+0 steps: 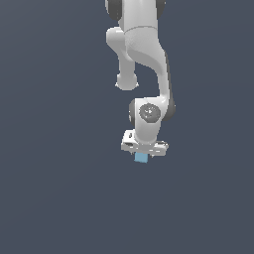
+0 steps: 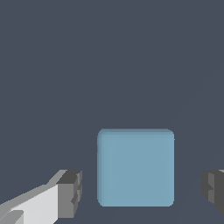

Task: Pick up the object and move it to a goal position.

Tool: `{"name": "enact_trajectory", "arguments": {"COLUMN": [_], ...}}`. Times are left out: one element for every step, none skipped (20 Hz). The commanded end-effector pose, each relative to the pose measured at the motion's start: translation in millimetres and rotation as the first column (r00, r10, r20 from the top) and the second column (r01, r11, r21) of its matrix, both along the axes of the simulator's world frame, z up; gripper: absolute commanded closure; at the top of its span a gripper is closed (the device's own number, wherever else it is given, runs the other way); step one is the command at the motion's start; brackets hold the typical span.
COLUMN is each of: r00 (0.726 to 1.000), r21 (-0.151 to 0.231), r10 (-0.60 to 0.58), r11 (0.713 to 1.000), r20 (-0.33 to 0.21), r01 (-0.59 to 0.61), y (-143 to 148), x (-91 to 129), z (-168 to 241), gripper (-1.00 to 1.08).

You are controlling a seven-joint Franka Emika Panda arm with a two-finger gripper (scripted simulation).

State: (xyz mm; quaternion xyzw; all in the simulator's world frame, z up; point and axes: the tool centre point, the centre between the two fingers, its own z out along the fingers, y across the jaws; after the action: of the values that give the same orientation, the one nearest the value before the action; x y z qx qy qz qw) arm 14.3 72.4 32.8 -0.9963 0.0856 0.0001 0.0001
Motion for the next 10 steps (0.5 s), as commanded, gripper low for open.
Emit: {"name": "enact_trajectory", "arguments": {"r00": [1.0,1.0,1.0,1.0,1.0,1.0,1.0,1.0,1.0,1.0], "r21": [0.0,0.0,0.0,0.0,0.0,0.0,0.0,0.0,0.0,0.0], "r10": [-0.001,-0.001,-0.002,-0.002,-0.002,-0.002,-0.002,-0.002,-0.002,-0.002], "r11": [1.0,1.0,1.0,1.0,1.0,1.0,1.0,1.0,1.0,1.0], "r20": [0.0,0.0,0.0,0.0,0.0,0.0,0.0,0.0,0.0,0.0], "r01": [0.001,0.001,0.002,0.002,0.002,0.002,0.002,0.002,0.002,0.002], "y": [-0.1,0.1,0.1,0.2,0.1,0.2,0.3,0.3,0.3,0.3], "x": [-0.7,-0.7,-0.6,-0.4,-0.1,0.2,0.5,0.6,0.6,0.6], "z": [-13.0,-17.1,-20.3,-22.9,-24.7,-25.9,-26.4,-26.6,-26.6,-26.6], "gripper": [-0.92,-0.92,-0.92,-0.92,-0.92,-0.92,-0.92,-0.92,1.08,1.08]}}
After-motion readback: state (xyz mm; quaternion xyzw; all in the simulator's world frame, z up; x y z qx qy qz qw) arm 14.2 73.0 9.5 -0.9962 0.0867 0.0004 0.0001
